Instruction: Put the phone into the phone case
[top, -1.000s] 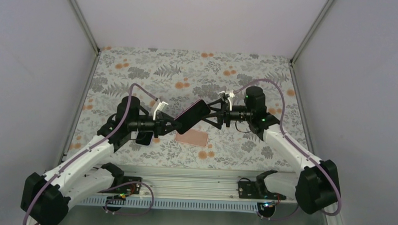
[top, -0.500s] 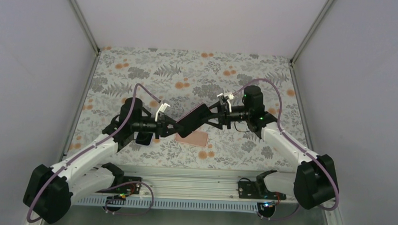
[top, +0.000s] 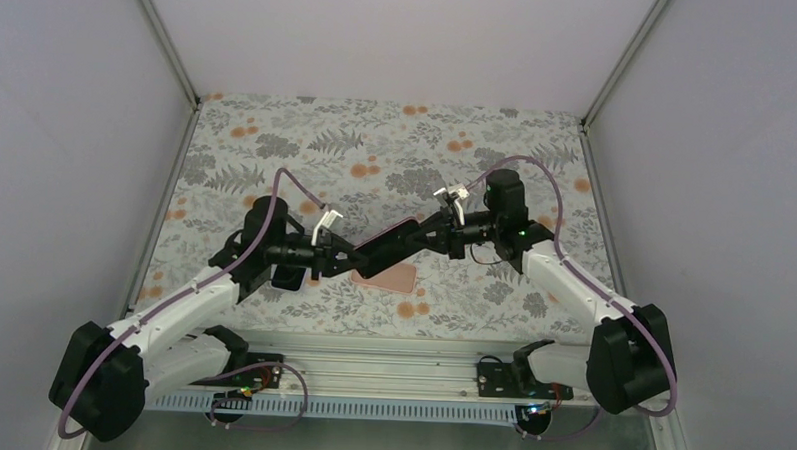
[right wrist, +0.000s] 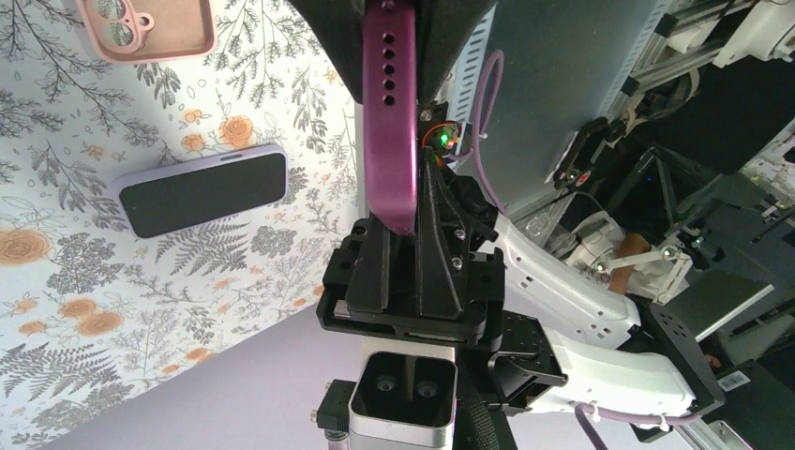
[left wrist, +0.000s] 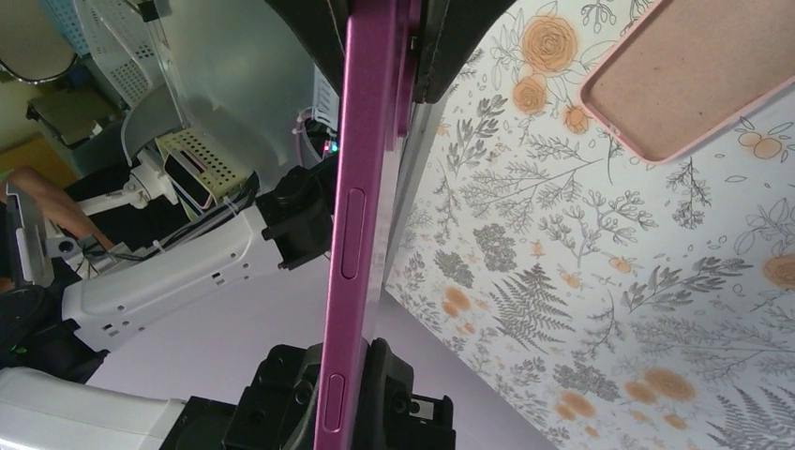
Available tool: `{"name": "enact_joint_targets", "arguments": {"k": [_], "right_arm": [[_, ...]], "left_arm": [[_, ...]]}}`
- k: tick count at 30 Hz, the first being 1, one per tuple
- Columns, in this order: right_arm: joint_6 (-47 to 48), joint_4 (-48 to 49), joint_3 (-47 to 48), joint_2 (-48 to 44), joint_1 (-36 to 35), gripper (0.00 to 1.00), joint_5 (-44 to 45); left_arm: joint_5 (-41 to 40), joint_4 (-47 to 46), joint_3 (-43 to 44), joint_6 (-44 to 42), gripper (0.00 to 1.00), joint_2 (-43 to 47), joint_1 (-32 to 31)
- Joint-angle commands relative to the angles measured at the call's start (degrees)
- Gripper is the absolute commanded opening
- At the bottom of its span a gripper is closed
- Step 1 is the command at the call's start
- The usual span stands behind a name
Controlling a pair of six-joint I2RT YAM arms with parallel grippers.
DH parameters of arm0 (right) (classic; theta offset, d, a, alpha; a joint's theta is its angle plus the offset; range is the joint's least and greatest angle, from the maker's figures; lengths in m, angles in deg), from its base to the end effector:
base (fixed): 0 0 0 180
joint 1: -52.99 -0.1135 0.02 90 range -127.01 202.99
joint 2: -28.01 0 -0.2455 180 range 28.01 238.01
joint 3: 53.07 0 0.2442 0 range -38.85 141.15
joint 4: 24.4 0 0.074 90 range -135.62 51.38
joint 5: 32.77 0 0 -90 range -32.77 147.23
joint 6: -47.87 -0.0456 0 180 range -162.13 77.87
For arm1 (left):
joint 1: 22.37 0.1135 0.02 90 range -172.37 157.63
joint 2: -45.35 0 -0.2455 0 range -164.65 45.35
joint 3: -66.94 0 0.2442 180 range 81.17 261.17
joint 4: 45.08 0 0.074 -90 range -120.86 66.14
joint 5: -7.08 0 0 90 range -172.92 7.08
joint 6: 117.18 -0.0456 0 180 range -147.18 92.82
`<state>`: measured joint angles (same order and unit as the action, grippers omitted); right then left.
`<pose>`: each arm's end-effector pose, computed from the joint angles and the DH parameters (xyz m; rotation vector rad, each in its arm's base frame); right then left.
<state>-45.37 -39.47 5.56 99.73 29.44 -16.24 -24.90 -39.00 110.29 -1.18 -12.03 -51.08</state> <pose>0.2186 0.1430 0.2503 -1.1352 1.6678 1.5928 0.1715 -0.1380 0.2273 0.7972 1.9212 -1.5780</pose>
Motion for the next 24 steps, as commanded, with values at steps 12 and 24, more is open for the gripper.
{"name": "enact_joint_targets", "arguments": {"k": [12,24], "right_arm": [[-14.8,9.5,-7.0,-6.5,-0.9,0.04,11.4],[-33.1,20.1,-21.3,-13.4,-2.9,0.04,29.8]], "left_arm": [[-21.5,14.4,3.6,0.2,0.54,4.4,0.1],[-36.3,14.3,-2.9,9.1,0.85,9.0,-2.9]]}}
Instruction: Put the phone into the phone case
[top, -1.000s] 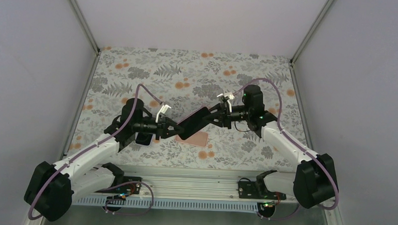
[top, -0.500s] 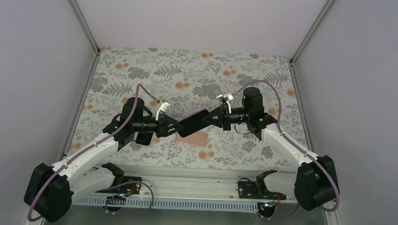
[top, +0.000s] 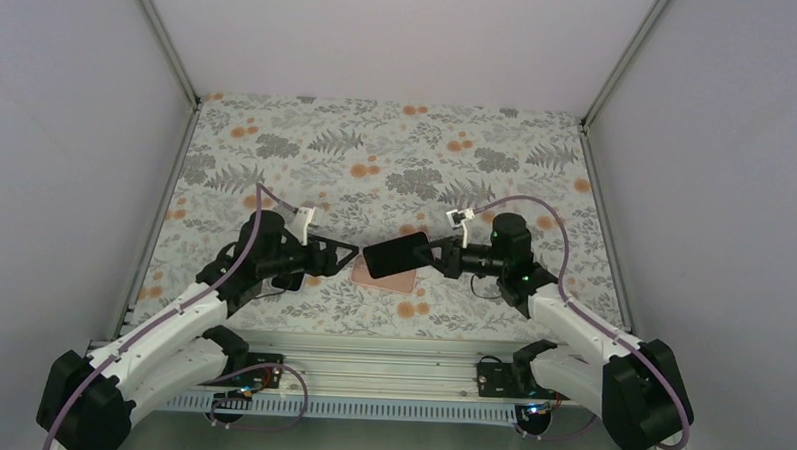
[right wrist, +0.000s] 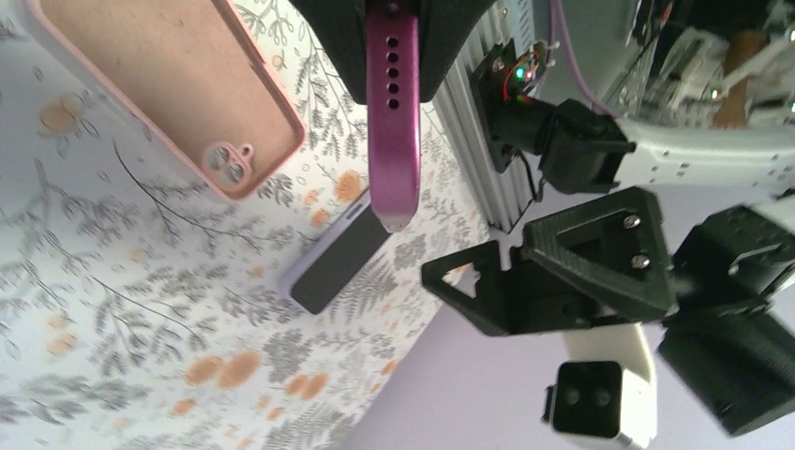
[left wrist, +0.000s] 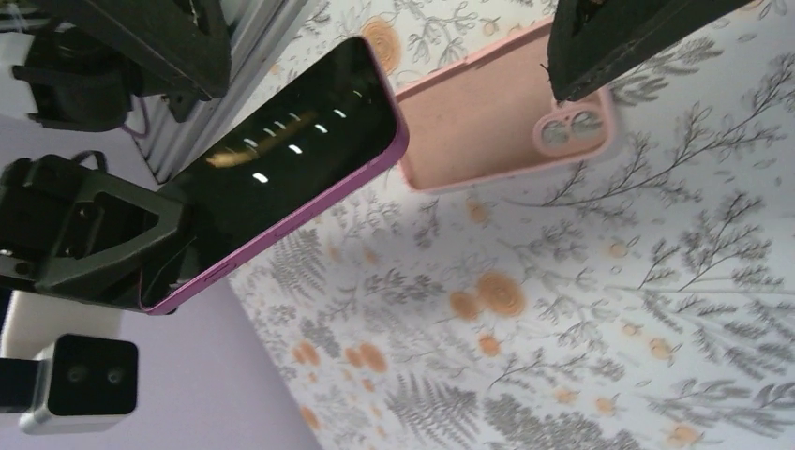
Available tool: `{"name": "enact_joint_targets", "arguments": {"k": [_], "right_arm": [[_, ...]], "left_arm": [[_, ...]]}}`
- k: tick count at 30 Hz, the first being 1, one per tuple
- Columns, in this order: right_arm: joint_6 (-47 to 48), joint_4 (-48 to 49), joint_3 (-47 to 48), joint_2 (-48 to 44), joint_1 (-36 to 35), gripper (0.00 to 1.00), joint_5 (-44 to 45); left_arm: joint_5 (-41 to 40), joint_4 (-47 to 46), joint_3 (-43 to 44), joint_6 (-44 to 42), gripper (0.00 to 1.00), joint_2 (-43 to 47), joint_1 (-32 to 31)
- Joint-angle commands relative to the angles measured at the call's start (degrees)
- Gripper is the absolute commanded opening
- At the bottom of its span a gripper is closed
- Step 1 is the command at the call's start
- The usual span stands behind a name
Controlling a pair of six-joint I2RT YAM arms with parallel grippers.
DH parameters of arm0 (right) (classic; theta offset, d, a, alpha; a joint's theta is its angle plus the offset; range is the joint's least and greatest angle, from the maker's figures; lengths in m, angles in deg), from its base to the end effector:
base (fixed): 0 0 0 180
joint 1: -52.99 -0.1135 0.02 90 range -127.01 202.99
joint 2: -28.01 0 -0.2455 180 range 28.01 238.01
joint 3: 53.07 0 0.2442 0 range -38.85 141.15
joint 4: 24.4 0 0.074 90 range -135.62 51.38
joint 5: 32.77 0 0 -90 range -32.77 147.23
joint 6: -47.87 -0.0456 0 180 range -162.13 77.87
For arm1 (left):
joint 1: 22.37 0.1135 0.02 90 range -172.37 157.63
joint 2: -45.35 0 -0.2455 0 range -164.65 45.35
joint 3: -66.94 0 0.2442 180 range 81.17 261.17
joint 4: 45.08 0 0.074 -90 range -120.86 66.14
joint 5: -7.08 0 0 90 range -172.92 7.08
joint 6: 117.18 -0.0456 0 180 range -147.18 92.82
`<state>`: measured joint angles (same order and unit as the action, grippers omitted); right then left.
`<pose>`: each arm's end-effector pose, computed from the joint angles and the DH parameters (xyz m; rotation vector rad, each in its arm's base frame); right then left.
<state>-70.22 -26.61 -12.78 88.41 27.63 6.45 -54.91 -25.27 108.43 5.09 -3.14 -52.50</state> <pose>0.1865 0.1275 0.2039 -0.5894 2.0173 1.4528 0.1637 -0.1197 0.2160 0.2915 2.1695 -1.1510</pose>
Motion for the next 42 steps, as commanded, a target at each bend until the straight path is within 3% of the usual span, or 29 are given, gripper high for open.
{"name": "enact_joint_targets", "arguments": {"k": [1,7,16,42], "right_arm": [[-9.7,8.2,-3.9,-2.2,-1.3,0.04,8.2],[-19.2,12.0,-7.7,-0.5,-2.7,0.04,14.2],[-28.6,17.3,-10.0,4.7,-6.3,0.04,20.3],[-37.7,25.8,-8.5,18.4,-10.8,0.04,27.2]], "left_arm": [[-7.5,0.4,-1.2,2.9,0.87,-0.2,-2.4],[-13.2,-2.8,-2.6,4.8,0.95,-6.2,-8.2],[-13.0,-9.2,-2.8,5.9,0.98,-13.8,-10.1],[-12.3,-15.5,-2.9,5.9,0.98,-28.0,-10.1]]}}
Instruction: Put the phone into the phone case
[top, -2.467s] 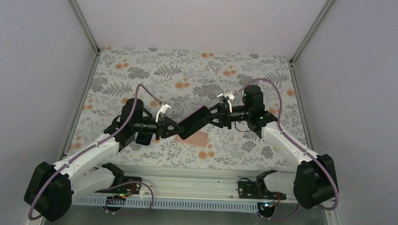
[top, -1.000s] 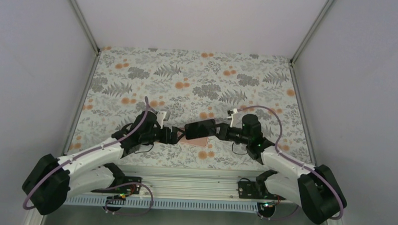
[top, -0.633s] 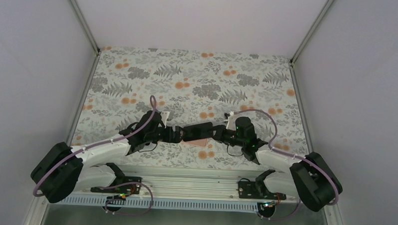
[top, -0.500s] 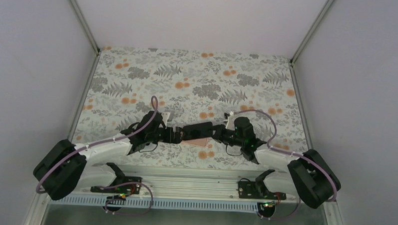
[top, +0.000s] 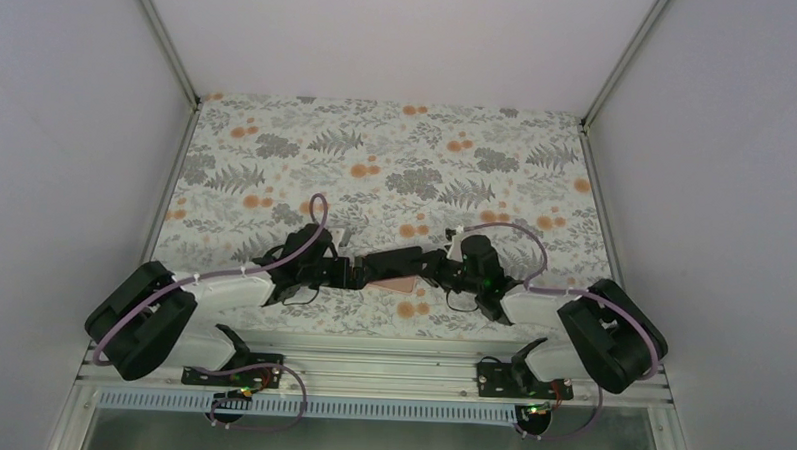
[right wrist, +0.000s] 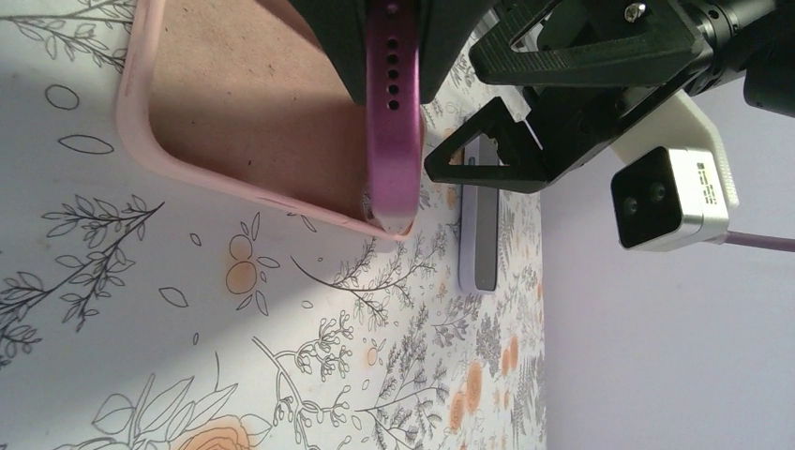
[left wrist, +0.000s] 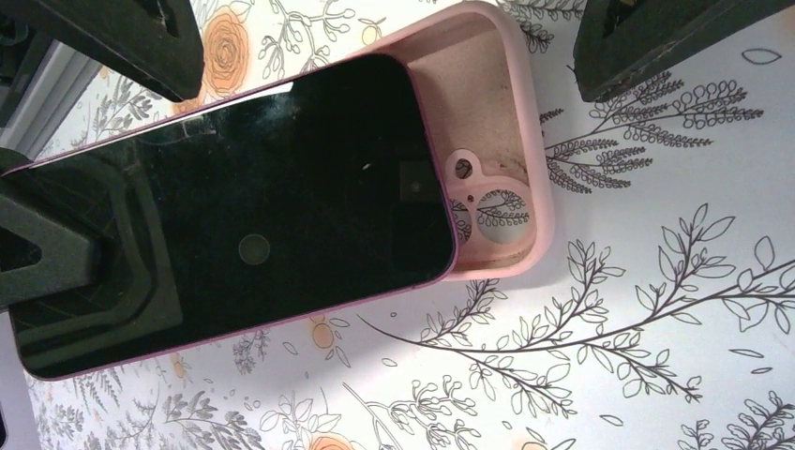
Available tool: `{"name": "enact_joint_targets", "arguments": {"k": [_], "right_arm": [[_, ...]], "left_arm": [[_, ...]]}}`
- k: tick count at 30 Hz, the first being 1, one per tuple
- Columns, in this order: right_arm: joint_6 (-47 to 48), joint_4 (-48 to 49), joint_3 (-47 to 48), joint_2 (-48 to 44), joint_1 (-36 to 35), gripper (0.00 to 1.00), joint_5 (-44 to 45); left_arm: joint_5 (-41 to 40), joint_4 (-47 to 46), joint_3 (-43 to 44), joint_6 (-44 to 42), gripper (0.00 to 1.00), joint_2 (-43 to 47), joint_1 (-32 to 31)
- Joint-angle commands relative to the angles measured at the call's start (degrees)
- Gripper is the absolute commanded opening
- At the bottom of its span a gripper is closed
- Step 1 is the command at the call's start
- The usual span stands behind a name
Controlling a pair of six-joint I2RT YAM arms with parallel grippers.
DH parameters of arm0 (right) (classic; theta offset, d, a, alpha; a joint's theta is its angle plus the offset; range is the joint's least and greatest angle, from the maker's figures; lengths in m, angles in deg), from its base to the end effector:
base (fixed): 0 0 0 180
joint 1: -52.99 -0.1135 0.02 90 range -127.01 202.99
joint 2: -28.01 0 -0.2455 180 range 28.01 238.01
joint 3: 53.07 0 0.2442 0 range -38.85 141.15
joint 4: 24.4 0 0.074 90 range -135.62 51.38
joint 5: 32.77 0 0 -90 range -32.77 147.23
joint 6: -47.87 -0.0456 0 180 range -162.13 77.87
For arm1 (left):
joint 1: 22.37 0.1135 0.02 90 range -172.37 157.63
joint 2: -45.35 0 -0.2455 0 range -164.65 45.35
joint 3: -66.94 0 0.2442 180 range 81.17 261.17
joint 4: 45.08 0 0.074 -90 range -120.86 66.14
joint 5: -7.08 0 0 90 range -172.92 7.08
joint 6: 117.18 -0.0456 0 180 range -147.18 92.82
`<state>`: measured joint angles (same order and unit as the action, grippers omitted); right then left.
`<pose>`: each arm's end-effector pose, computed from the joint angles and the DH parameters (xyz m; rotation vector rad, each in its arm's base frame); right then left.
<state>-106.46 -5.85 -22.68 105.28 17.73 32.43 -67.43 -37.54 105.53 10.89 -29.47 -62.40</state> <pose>0.1804 0.1509 0.1200 0.2933 2.3689 1.4149 0.1743 -0.1623 0.1245 0.1890 2.5123 -0.9420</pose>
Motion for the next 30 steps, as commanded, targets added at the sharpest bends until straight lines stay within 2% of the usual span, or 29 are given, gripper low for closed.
{"name": "enact_joint_targets", "arguments": {"k": [1,12,21,30], "right_arm": [[-1.6,5.3,1.4,2.1,-1.0,0.04,1.1],[-3.7,7.6,2.6,7.2,-2.8,0.04,0.3],[-5.7,8.6,2.8,8.8,-3.7,0.04,1.9],[-3.3,7.7,4.0,12.3,-4.8,0.04,0.0]], "left_arm": [[0.3,-3.6,0.0,0.1,0.98,-2.4,-0.2],[3.3,-8.4,-0.6,1.6,0.95,-6.3,-0.7],[4.5,-11.1,-1.3,3.8,0.94,-6.8,-3.7],[3.1,-9.2,-0.8,2.8,0.94,-6.3,-4.1]]}}
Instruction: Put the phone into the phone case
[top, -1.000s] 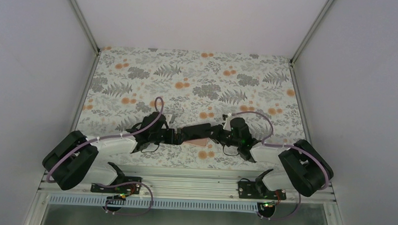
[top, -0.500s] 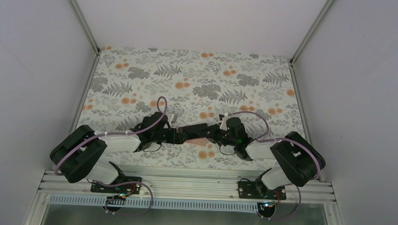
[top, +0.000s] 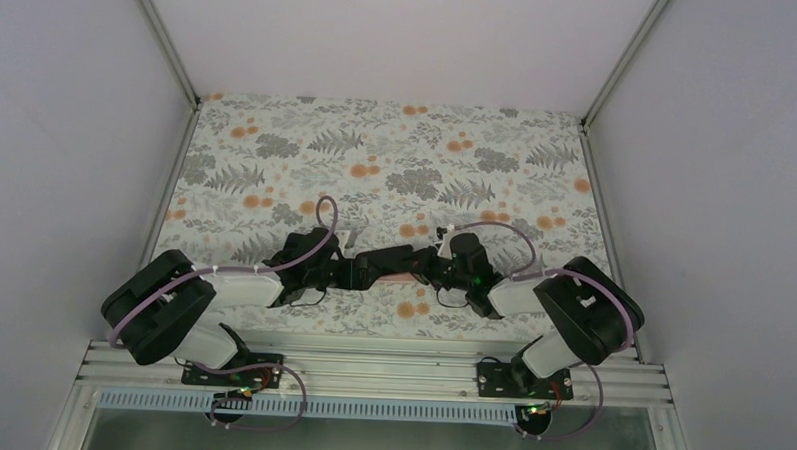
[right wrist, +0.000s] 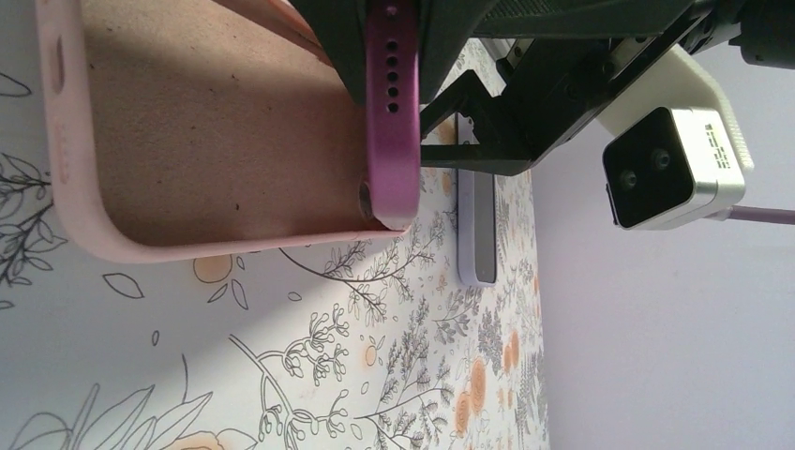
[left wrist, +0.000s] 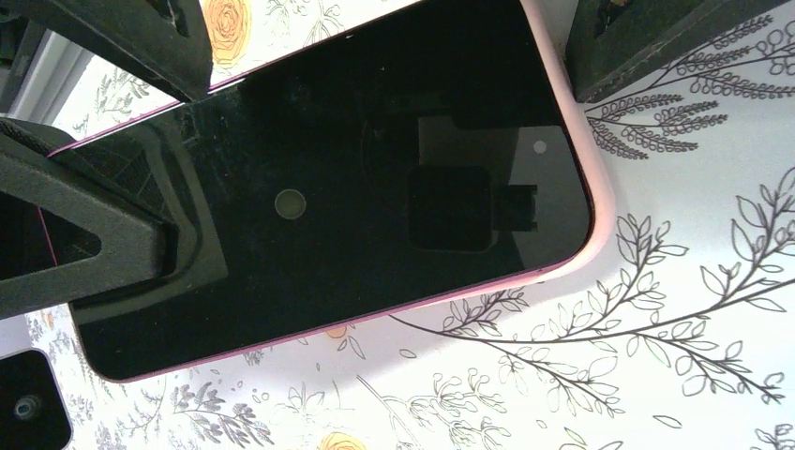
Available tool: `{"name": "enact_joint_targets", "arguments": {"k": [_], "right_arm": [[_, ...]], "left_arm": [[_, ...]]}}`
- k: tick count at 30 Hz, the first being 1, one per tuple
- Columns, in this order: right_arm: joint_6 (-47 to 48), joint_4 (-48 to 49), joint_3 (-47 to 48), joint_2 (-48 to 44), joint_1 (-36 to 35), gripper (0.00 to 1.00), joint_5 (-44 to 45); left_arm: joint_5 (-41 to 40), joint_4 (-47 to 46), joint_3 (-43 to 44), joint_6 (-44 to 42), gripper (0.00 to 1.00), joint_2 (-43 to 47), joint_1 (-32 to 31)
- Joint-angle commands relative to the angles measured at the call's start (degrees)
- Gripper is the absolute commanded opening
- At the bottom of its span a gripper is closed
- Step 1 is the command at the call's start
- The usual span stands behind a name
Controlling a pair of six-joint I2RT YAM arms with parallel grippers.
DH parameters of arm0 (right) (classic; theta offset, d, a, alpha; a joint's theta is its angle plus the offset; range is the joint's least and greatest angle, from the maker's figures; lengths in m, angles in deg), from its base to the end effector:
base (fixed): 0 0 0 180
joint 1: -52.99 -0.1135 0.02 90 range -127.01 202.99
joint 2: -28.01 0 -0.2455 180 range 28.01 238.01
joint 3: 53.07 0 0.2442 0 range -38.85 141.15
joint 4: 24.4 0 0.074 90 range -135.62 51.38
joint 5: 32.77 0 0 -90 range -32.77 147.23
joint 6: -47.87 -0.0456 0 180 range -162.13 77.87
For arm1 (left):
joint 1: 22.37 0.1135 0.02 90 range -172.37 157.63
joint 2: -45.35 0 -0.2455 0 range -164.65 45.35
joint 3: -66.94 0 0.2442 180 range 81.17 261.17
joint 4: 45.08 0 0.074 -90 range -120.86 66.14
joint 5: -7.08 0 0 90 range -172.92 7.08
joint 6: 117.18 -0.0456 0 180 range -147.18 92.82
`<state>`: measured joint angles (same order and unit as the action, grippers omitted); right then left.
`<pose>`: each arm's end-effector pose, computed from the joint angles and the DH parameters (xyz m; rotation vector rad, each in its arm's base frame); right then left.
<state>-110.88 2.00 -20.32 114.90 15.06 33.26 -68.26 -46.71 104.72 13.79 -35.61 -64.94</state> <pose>0.1875 0.1696 0.1069 0.3401 2.3886 1.4628 0.1748 -0.1762 0.1105 0.1791 2.4914 -0.9866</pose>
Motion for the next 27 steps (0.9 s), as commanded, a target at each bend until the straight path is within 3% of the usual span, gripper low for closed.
{"name": "enact_joint_targets", "arguments": {"k": [1,9,15,27], "right_arm": [[1.4,-0.7,1.7,2.7,-2.1,0.04,-0.9],[9.5,-12.0,5.9,2.0,-1.4,0.07,-0.3],[10.7,-13.0,6.5,3.2,-1.3,0.1,-0.7],[17.4,-23.5,10.8,-0.3,-1.2,0.35,3.6]], "left_arm": [[3.4,0.5,0.2,-0.4,0.94,-0.3,-1.6],[-1.4,7.6,1.8,-3.8,0.89,0.3,-1.7],[-3.4,10.4,2.7,-5.1,0.82,0.0,-1.6],[-4.8,11.3,2.6,-5.6,0.75,-0.8,-1.6]]}}
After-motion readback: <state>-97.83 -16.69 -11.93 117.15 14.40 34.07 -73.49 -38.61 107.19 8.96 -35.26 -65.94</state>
